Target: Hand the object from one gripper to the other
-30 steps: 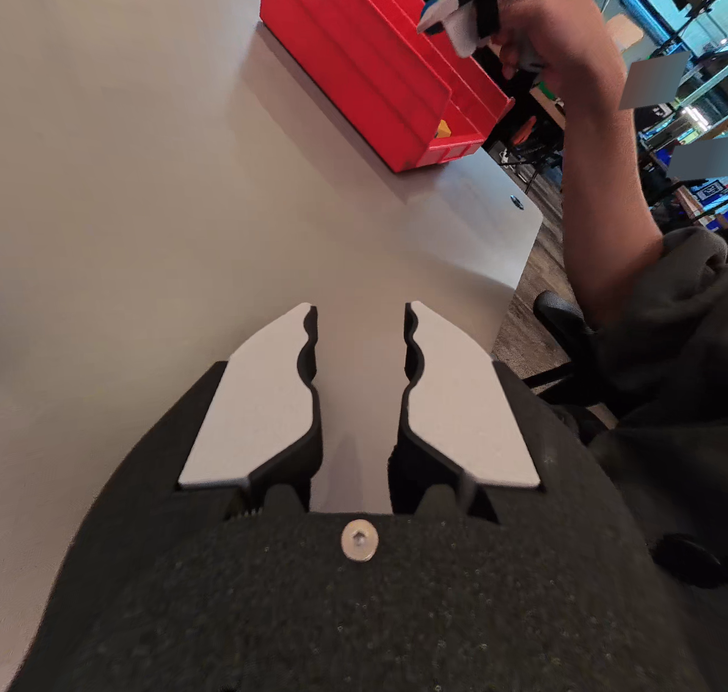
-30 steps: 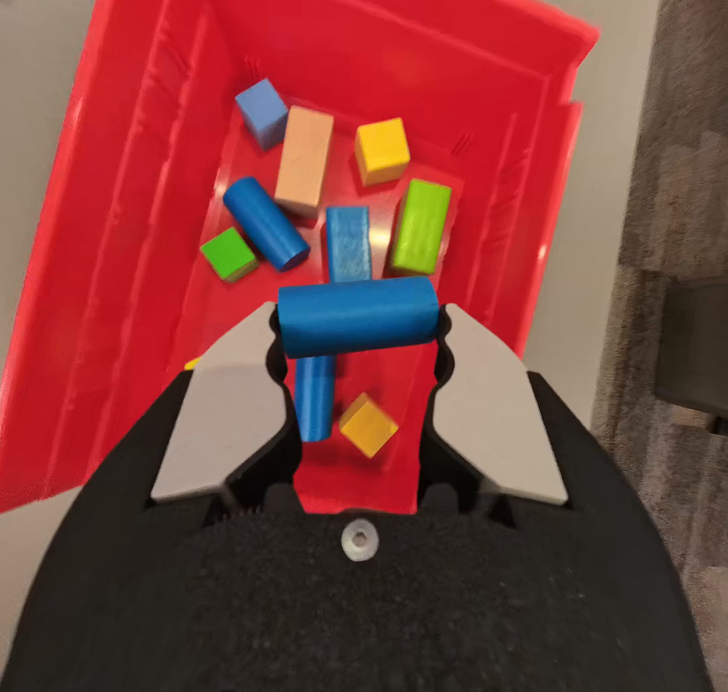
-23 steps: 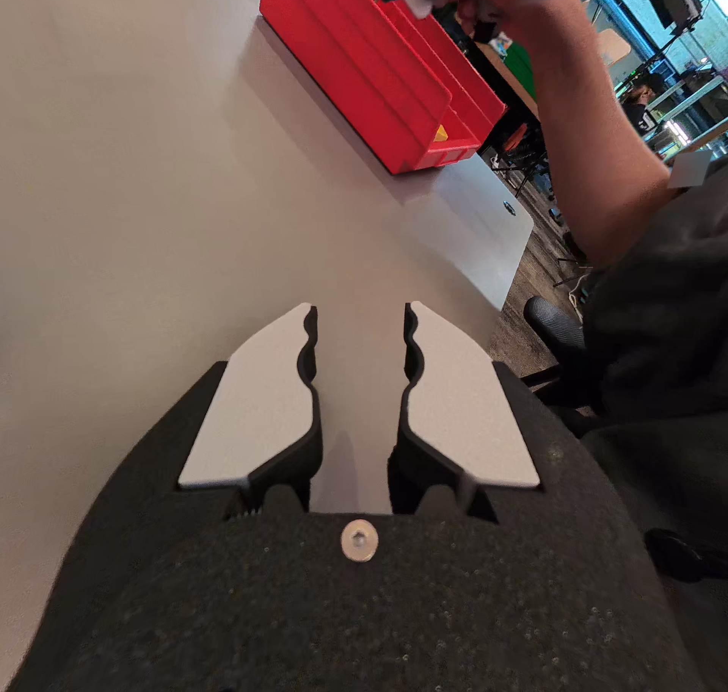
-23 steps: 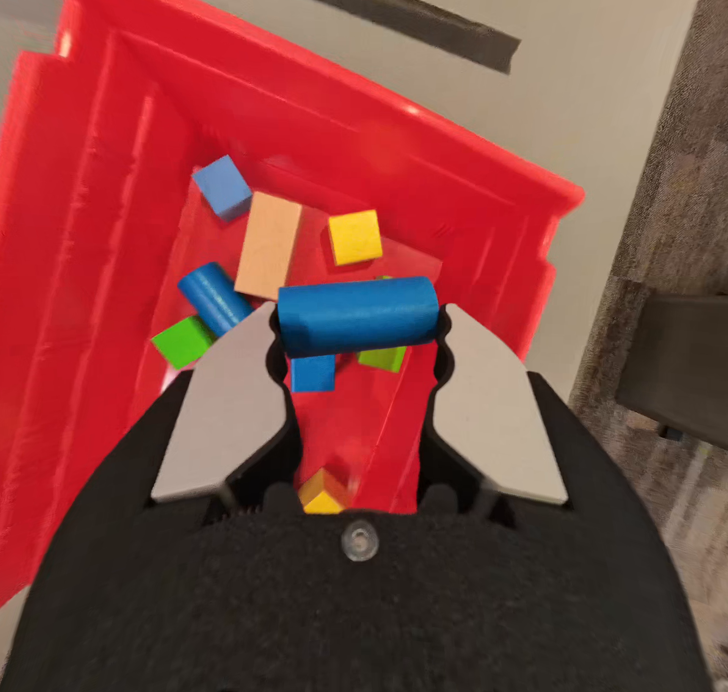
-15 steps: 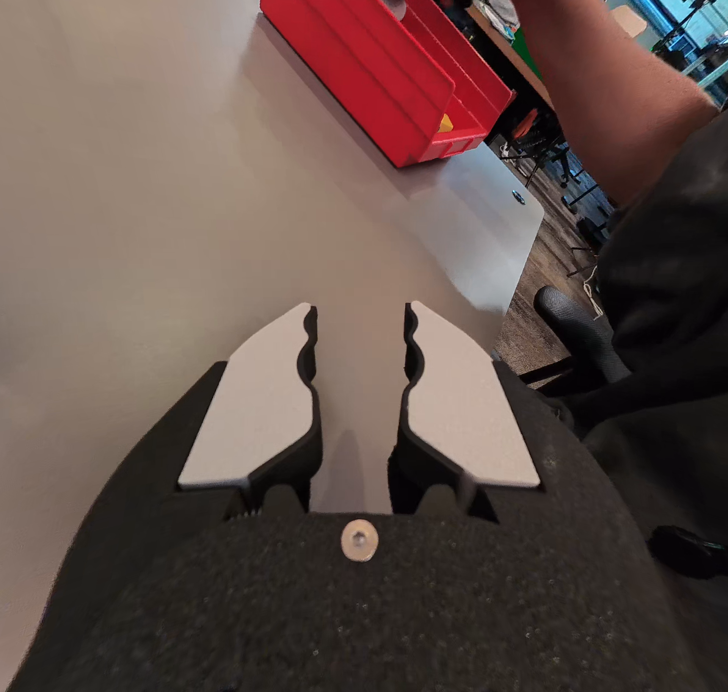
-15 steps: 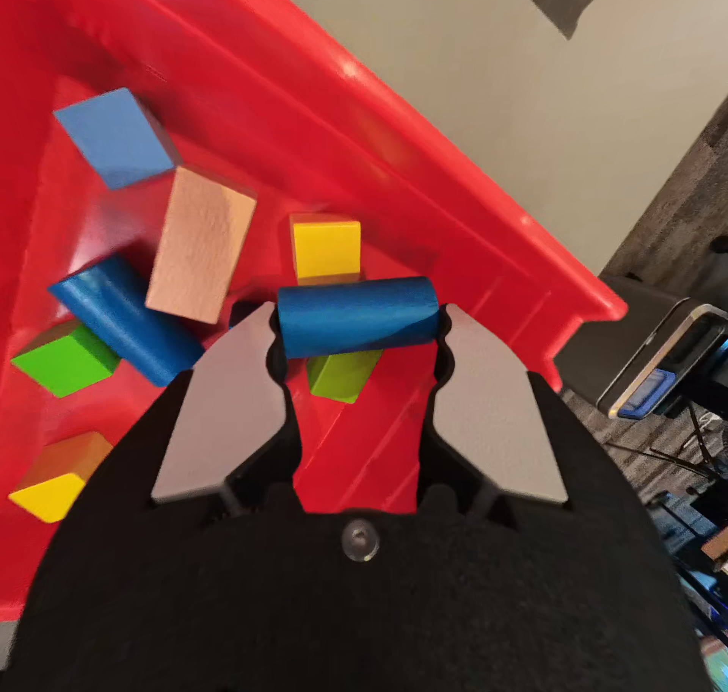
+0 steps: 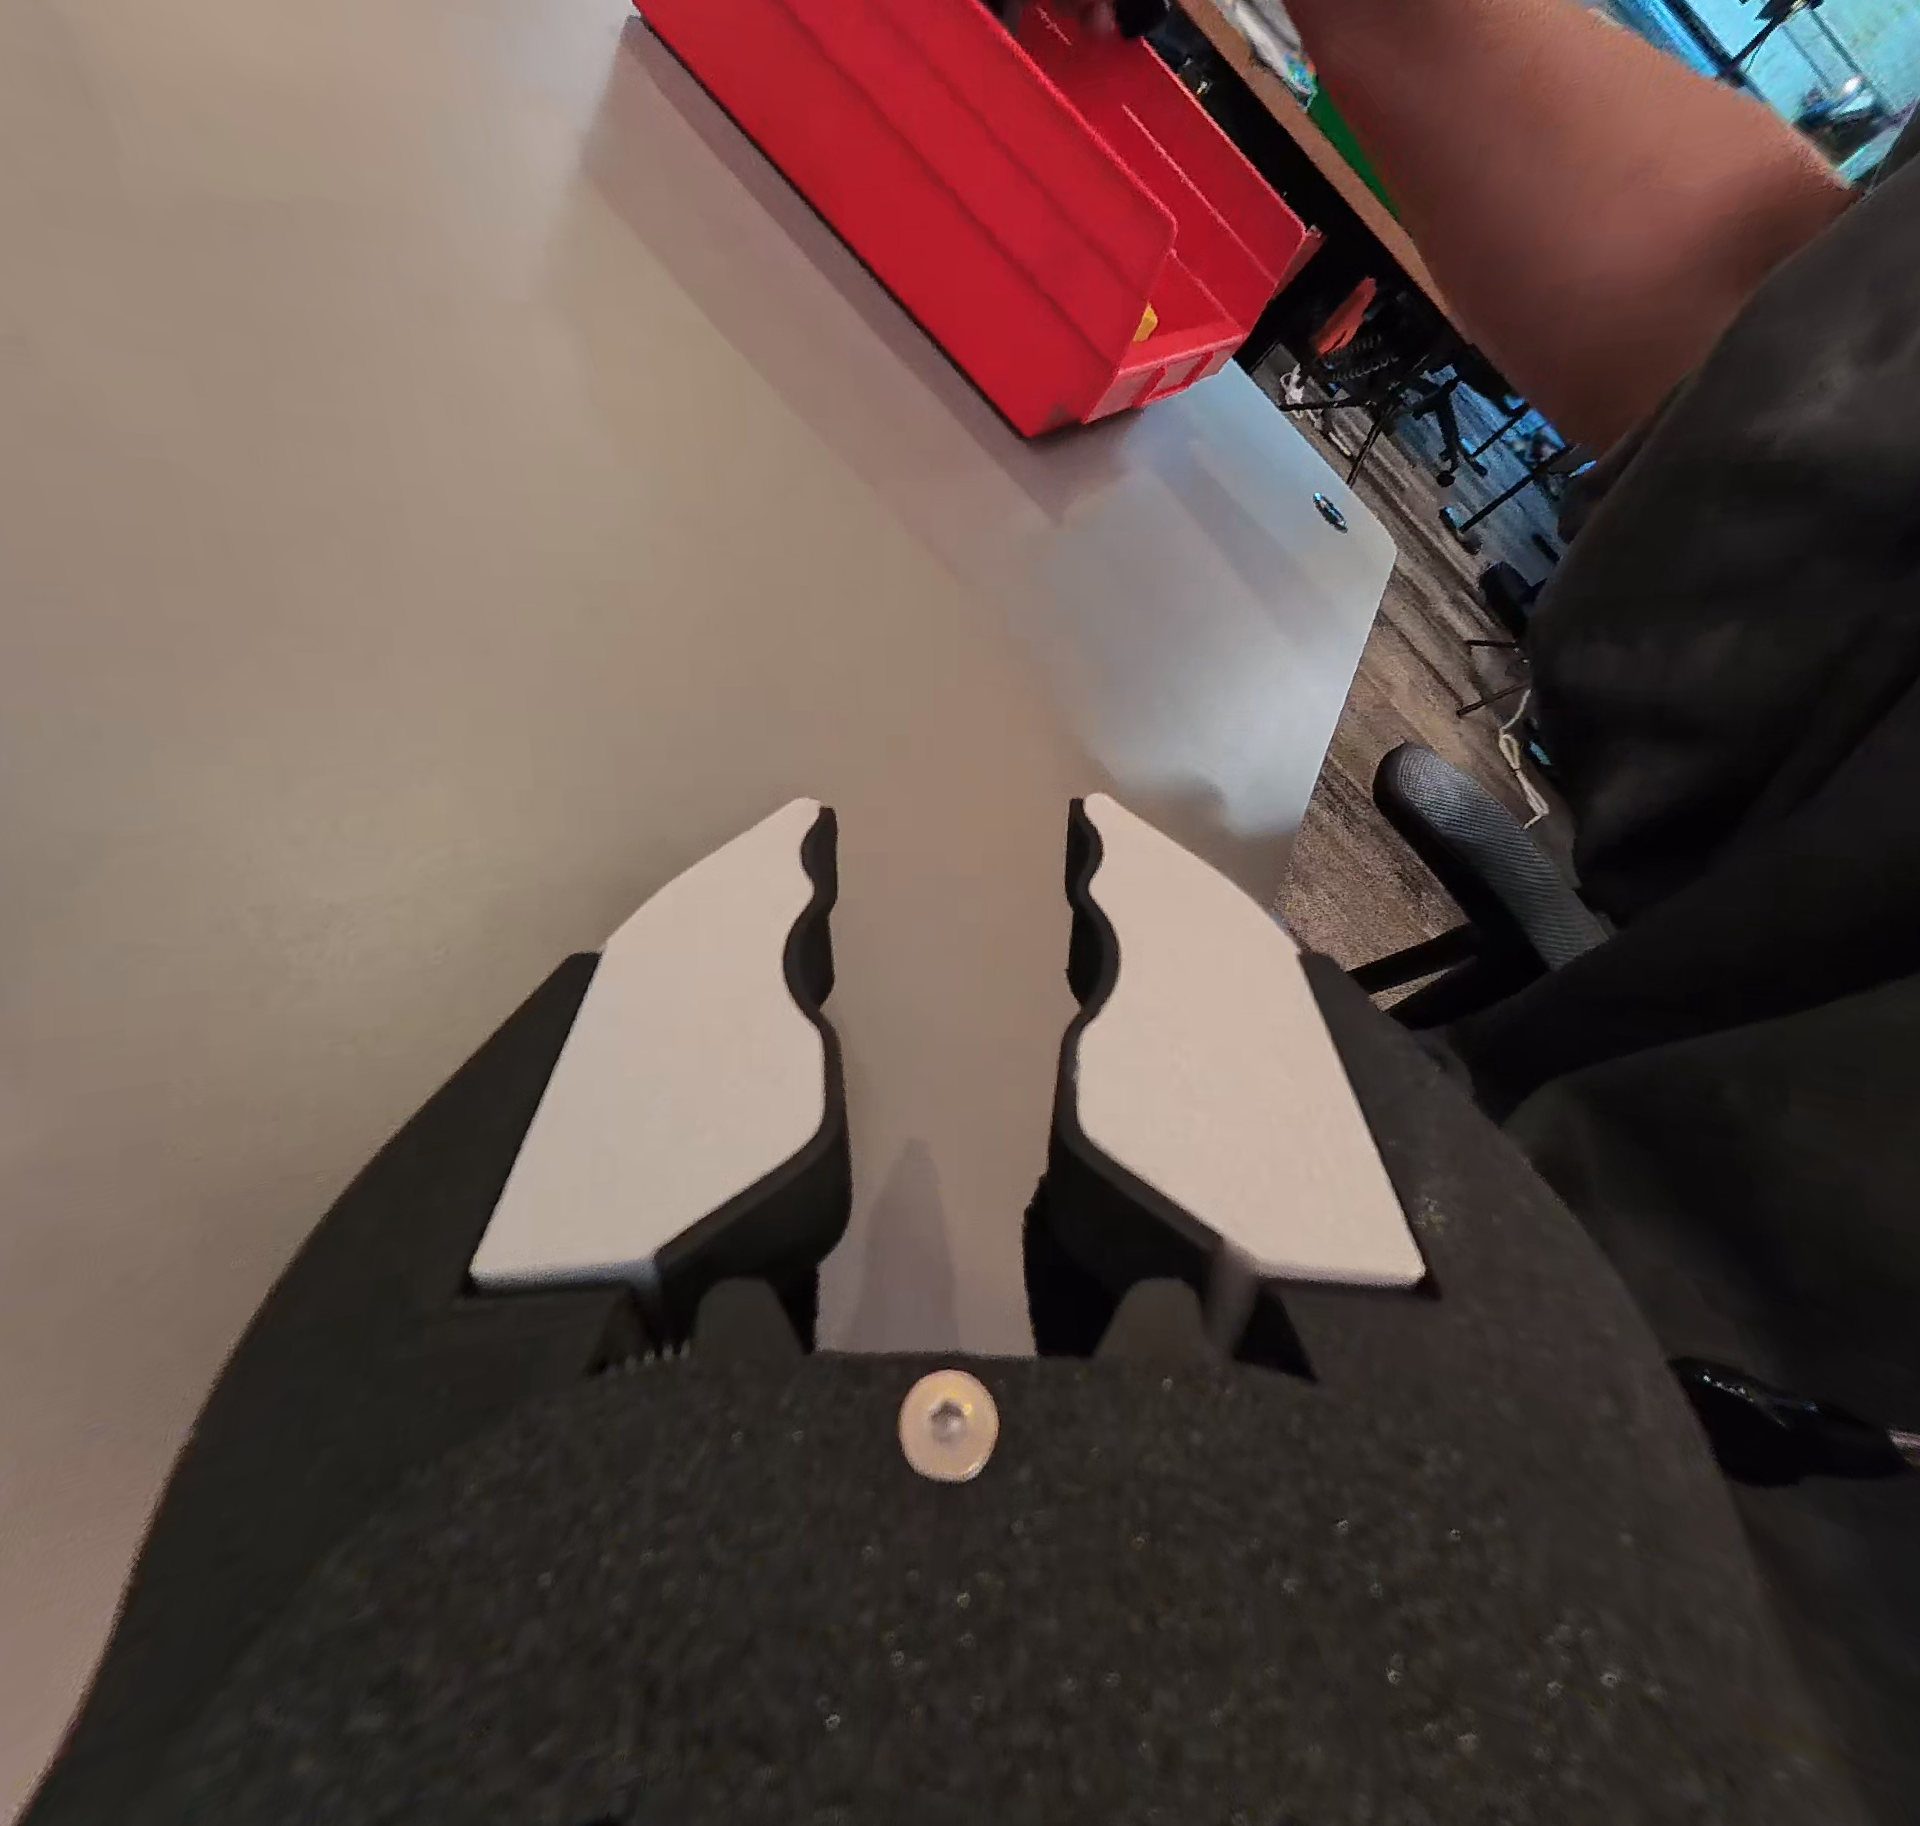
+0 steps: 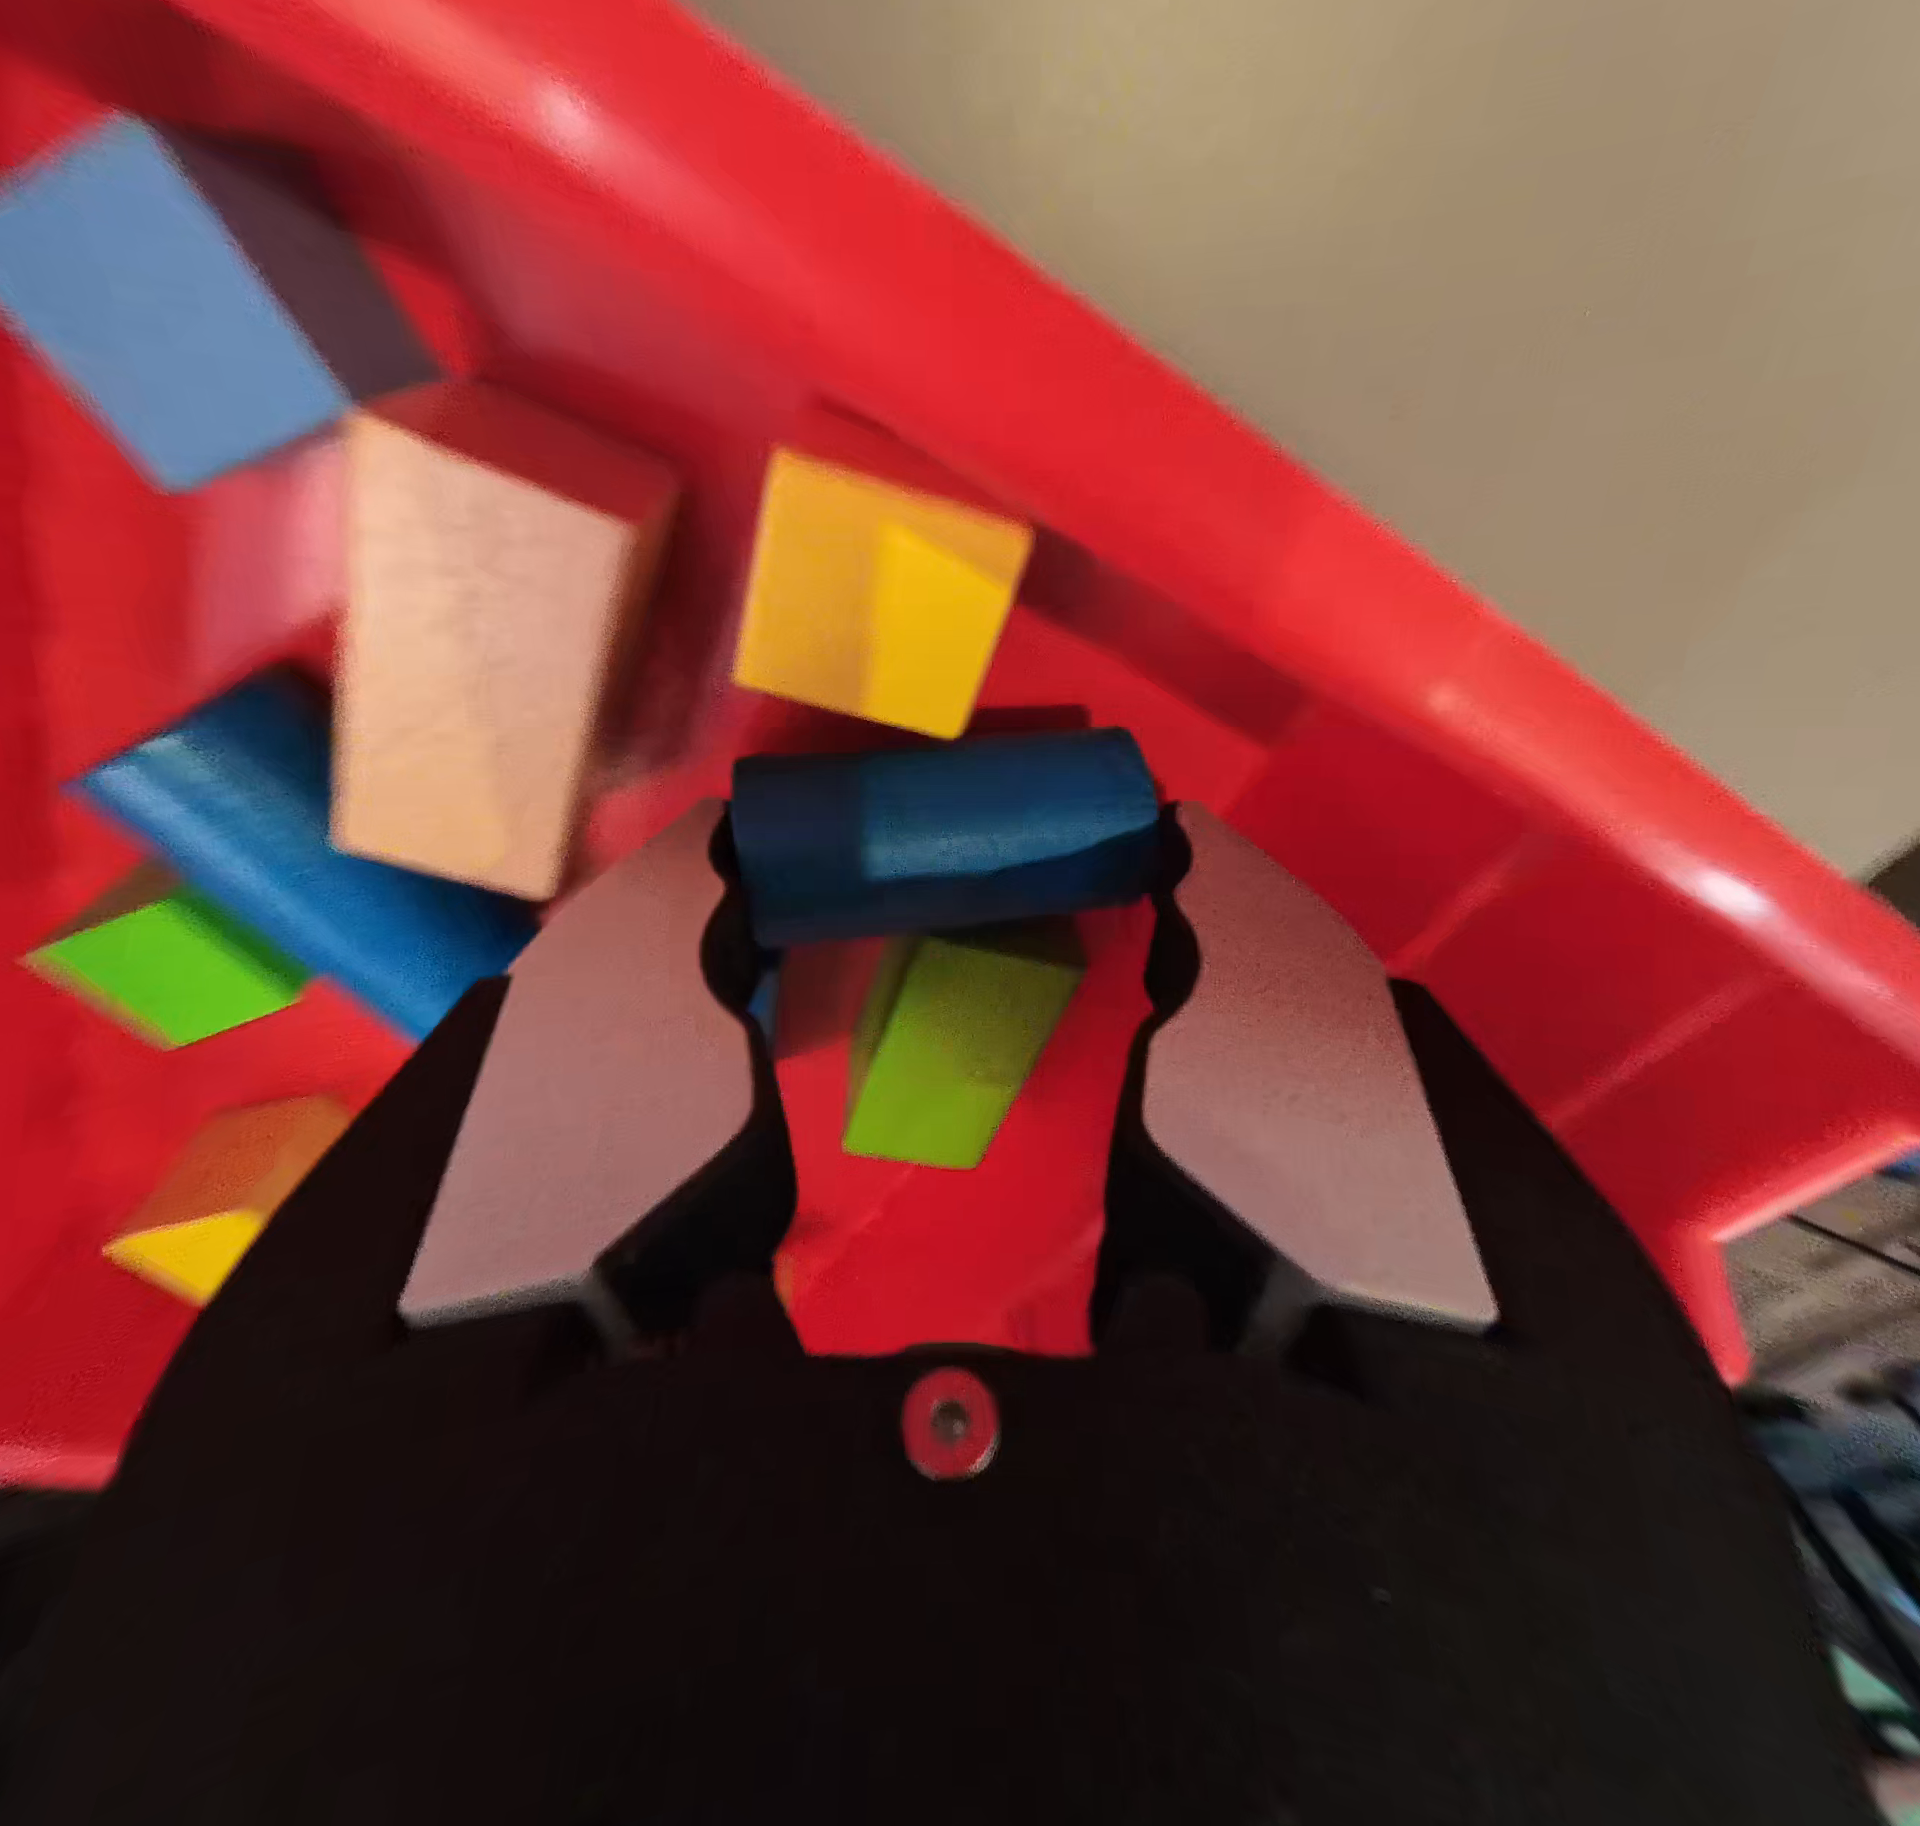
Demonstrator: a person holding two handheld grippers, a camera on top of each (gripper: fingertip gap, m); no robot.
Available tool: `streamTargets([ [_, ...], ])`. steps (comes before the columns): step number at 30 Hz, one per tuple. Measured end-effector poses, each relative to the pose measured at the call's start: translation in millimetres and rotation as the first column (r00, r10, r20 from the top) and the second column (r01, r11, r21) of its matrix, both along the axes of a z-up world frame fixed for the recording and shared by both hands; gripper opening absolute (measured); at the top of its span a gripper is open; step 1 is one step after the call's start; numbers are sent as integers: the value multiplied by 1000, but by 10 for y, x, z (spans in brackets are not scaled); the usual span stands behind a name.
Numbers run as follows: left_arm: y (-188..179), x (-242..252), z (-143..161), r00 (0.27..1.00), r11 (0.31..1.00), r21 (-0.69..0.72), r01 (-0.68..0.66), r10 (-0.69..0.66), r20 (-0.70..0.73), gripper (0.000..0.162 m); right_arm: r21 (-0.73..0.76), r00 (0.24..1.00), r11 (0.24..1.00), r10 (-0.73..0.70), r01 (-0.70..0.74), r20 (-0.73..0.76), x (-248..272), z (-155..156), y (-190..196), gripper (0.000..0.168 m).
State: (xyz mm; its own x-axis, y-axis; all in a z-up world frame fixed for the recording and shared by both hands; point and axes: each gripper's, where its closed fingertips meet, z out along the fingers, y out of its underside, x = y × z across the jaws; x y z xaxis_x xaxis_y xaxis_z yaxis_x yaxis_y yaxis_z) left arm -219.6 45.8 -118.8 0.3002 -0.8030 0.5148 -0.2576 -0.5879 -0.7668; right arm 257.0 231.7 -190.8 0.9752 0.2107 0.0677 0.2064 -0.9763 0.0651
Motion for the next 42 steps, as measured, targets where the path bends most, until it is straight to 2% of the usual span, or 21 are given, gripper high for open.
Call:
streamTargets([
  [7,14,-14,-11,1000,1000,-4,-5,5,-3,42,100,998,993,-60,59,1,-10,-49,82,74],
  [8,19,-18,-15,1000,1000,-2,-7,7,-8,42,116,997,991,-68,65,23,8,-11,76,82],
  [9,27,-22,-11,1000,1000,1,-12,12,-8,42,148,997,987,-69,63,37,-2,74,66,88],
  [11,78,-47,-14,999,999,22,-44,44,-17,41,285,996,958,-56,33,75,-74,449,15,86],
  [13,174,-125,-86,991,991,89,-99,106,-79,41,505,981,862,-64,-38,185,-159,1076,-159,81],
  [14,230,-175,-134,983,983,136,-123,140,-122,41,624,980,777,-56,-78,193,-298,1380,-301,76],
  [16,317,-249,-164,965,964,219,-153,193,-178,42,820,995,569,-30,-62,97,-691,1770,-682,59],
  [17,351,-272,-153,958,953,253,-166,217,-189,44,870,999,492,34,-25,9,-966,1797,-907,53],
  [18,377,-290,-136,951,943,280,-179,239,-194,46,886,989,464,123,11,-77,-1271,1705,-1146,53],
  [20,420,-331,-133,937,928,310,-208,280,-209,48,824,940,559,221,97,-261,-1827,1270,-1658,62],
  [21,440,-356,-145,929,923,312,-223,299,-220,50,783,905,600,224,164,-362,-2053,1068,-1874,66],
  [22,454,-378,-152,923,923,306,-234,310,-227,51,757,858,609,234,239,-458,-2264,915,-2049,66],
  [24,488,-416,-108,920,921,287,-261,328,-214,51,731,775,575,246,367,-582,-2544,732,-2296,62],
  [26,540,-481,5,918,918,273,-287,345,-196,52,720,725,545,267,429,-635,-2702,644,-2453,60],
  [28,666,-626,158,905,908,282,-310,373,-205,54,730,722,549,295,408,-626,-2802,583,-2551,58],
  [32,1200,-1112,483,825,866,326,-379,476,-305,54,825,836,521,336,219,-434,-2781,434,-2529,60],
  [35,1717,-1364,656,779,864,315,-392,494,-386,51,845,830,500,378,190,-411,-2869,458,-2533,59],
  [39,2538,-1565,626,700,874,300,-383,486,-522,48,841,814,517,414,159,-408,-2982,407,-2551,57],
  [42,3175,-1762,479,603,848,281,-448,519,-606,52,841,810,515,418,163,-413,-2978,407,-2557,57],
])
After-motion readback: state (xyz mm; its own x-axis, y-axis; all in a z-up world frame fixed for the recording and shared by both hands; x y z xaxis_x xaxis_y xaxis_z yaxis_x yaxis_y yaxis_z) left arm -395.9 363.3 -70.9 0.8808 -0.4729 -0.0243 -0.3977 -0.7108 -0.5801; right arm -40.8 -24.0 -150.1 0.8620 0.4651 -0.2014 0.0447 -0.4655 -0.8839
